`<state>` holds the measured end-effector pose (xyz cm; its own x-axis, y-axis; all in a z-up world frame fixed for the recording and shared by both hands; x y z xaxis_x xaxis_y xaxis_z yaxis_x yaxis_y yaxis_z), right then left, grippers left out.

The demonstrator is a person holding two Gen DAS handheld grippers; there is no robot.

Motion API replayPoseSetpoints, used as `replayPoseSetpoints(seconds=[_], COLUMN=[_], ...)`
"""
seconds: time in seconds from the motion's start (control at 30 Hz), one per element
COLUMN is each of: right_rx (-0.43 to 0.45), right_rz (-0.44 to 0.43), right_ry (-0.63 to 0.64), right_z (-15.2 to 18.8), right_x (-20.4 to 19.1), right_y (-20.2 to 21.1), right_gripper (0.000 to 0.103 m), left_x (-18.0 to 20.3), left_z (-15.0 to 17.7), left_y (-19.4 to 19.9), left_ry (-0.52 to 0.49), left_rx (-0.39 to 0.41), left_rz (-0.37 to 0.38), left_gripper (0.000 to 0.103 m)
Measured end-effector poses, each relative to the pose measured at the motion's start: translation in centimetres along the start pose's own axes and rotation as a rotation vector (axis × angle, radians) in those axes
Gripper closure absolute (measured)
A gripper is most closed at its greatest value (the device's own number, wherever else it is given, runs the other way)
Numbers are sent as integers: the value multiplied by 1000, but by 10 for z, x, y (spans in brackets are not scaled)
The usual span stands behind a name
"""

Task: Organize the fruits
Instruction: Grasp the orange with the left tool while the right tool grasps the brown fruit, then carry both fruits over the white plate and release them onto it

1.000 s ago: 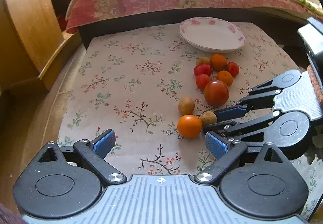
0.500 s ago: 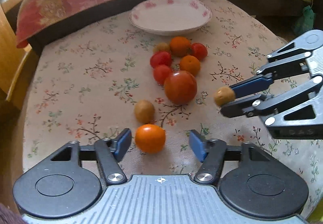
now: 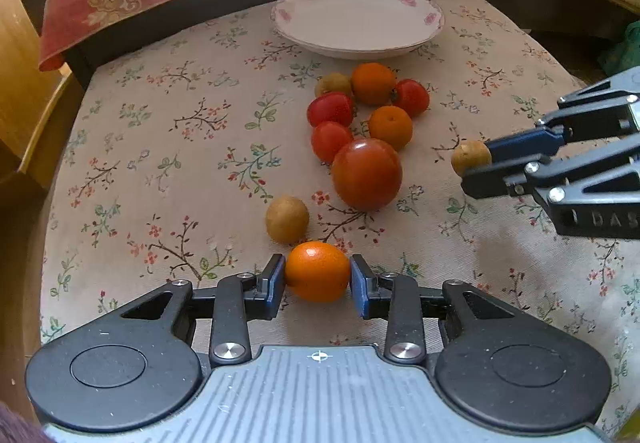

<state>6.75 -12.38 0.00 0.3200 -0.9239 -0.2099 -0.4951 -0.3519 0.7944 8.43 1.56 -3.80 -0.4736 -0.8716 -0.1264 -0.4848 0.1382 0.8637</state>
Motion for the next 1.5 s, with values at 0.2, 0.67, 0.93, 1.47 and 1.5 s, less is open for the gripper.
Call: replayPoseSetpoints(seconds=[0.2,0.67,0.93,1.47,1.5], right_rx=[38,128,107,103,104], right_rz=[8,98,140,172,173], right_ry=[-24,-49,-56,-46,-45], right_z=[-13,-72,-89,-92,-92], right_x=[9,49,75,81,81], right_y=[6,-2,-25,-35,-35], right_gripper=[76,76,76,76,76], left_x=[2,0,4,3,3], left_z=[-18,-121,-142,-146,-147], left_y=[17,-7,-41,-49,-49], left_ry=[9,0,-26,-18,-18], left_rx=[70,206,183,180,181], left_rz=[6,28,6,-13,-15], left_gripper=[61,60,60,58,58])
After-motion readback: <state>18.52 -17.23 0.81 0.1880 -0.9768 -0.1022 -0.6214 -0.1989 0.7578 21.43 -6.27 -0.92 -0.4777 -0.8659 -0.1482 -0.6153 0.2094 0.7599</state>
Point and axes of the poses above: each gripper's, at about its wrist camera, not at the fingertips, and y roughly against the way its jaws point, x to its right, z to its underside, the point moved 2 cm from there along -y, roughly the way its jaws point, and after that the axes turned 4 degrees about -y, right-handed, at the moved point
